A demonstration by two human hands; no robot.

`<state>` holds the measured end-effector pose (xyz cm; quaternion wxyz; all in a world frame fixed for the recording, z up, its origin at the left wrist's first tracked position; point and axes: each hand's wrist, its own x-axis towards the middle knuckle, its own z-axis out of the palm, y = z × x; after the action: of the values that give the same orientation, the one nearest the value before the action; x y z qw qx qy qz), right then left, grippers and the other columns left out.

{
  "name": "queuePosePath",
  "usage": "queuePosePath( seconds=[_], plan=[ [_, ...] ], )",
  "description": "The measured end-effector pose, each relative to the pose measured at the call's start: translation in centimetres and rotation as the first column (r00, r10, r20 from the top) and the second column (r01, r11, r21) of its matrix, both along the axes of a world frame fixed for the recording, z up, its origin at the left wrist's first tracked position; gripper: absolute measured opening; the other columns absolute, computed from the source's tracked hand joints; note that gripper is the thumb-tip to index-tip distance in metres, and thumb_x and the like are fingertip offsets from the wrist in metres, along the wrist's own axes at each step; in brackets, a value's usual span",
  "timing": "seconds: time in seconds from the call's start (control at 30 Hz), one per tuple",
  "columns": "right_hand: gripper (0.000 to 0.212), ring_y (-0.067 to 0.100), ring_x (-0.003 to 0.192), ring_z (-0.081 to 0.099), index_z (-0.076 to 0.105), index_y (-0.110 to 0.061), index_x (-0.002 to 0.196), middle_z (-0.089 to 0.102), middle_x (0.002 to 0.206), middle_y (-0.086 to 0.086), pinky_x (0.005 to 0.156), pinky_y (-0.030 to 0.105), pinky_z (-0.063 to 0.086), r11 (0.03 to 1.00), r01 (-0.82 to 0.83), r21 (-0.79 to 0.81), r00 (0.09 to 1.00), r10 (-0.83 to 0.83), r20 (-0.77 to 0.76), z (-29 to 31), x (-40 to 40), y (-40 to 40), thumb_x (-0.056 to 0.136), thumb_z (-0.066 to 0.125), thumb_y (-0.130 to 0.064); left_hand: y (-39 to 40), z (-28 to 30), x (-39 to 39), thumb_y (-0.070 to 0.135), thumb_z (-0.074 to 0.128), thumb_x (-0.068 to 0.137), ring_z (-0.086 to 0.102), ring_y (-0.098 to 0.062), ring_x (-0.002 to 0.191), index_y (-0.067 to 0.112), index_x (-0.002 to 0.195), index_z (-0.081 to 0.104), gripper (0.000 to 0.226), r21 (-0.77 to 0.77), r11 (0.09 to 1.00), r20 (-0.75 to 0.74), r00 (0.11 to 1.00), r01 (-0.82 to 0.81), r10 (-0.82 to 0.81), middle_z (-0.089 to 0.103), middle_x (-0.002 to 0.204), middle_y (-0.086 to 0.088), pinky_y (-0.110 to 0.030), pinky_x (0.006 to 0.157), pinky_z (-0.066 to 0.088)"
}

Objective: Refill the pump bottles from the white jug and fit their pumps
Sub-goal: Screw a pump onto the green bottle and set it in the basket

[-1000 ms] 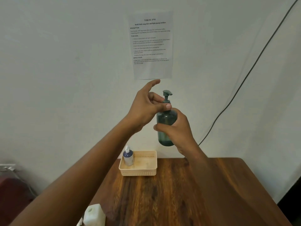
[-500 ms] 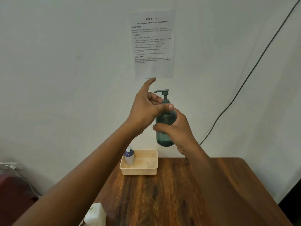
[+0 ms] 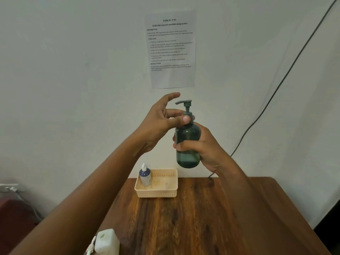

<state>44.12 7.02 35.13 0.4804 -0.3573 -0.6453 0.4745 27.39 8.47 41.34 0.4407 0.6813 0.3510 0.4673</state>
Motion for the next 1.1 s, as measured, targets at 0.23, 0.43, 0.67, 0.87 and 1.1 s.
queuePosePath(
  seconds=[0.23, 0.43, 0.67, 0.87, 1.1],
  plan=[
    [0.056, 0.029, 0.098, 0.068, 0.056, -0.011, 0.124, 0.069, 0.102, 0.01, 0.087, 0.043, 0.057, 0.987, -0.154, -0.042, 0.988, 0.152, -0.04, -0.7, -0.8, 0.4, 0.071, 0.076, -0.01, 0.0, -0.8, -0.9, 0.004, 0.077, 0.091, 0.079, -0.026, 0.103, 0.011, 0.156, 0.041, 0.075, 0.004, 0.998, 0.024, 0.998, 0.058, -0.058, 0.083, 0.102, -0.01, -0.025, 0.094, 0.058],
    [0.071, 0.019, 0.112, 0.066, 0.052, -0.028, 0.133, 0.068, 0.12, -0.002, 0.09, 0.034, 0.057, 0.989, -0.097, -0.11, 0.99, 0.107, 0.094, -2.0, -1.9, 1.5, 0.07, 0.085, -0.032, -0.1, -2.7, -2.2, 0.009, 0.08, 0.089, 0.079, -0.025, 0.103, 0.014, 0.152, 0.048, 0.071, -0.015, 0.995, 0.022, 0.995, -0.096, 0.096, 0.083, 0.101, -0.008, -0.033, 0.101, 0.057],
    [0.064, 0.012, 0.111, 0.059, 0.057, -0.03, 0.129, 0.064, 0.126, -0.011, 0.081, 0.019, 0.05, 0.985, 0.162, 0.064, 0.948, -0.173, 0.266, -4.5, -4.8, 3.1, 0.073, 0.088, -0.042, 1.2, -6.4, -3.9, 0.02, 0.084, 0.087, 0.073, -0.02, 0.118, 0.022, 0.153, 0.047, 0.075, 0.037, 0.928, -0.071, 0.926, -0.37, 0.372, 0.082, 0.11, -0.001, -0.057, 0.12, 0.041],
    [0.059, 0.016, 0.113, 0.06, 0.061, -0.028, 0.129, 0.066, 0.128, -0.007, 0.094, 0.031, 0.053, 0.985, 0.165, 0.048, 0.934, -0.172, 0.314, -7.5, -7.0, 6.6, 0.077, 0.087, -0.037, 4.2, -10.6, -7.8, 0.034, 0.084, 0.086, 0.054, -0.006, 0.136, 0.031, 0.155, 0.043, 0.081, 0.045, 0.902, -0.224, 0.875, -0.43, 0.428, 0.066, 0.14, 0.012, -0.036, 0.113, 0.034],
    [0.065, 0.007, 0.112, 0.06, 0.058, -0.036, 0.126, 0.065, 0.125, -0.016, 0.087, 0.019, 0.048, 0.987, 0.158, -0.024, 0.923, -0.138, 0.36, -13.1, -9.5, 13.1, 0.071, 0.092, -0.032, 7.0, -19.1, -12.3, 0.056, 0.073, 0.089, 0.032, -0.022, 0.156, 0.037, 0.164, 0.022, 0.092, -0.03, 0.853, -0.468, 0.762, -0.52, 0.448, 0.026, 0.172, 0.008, -0.045, 0.121, 0.032]
  ],
)
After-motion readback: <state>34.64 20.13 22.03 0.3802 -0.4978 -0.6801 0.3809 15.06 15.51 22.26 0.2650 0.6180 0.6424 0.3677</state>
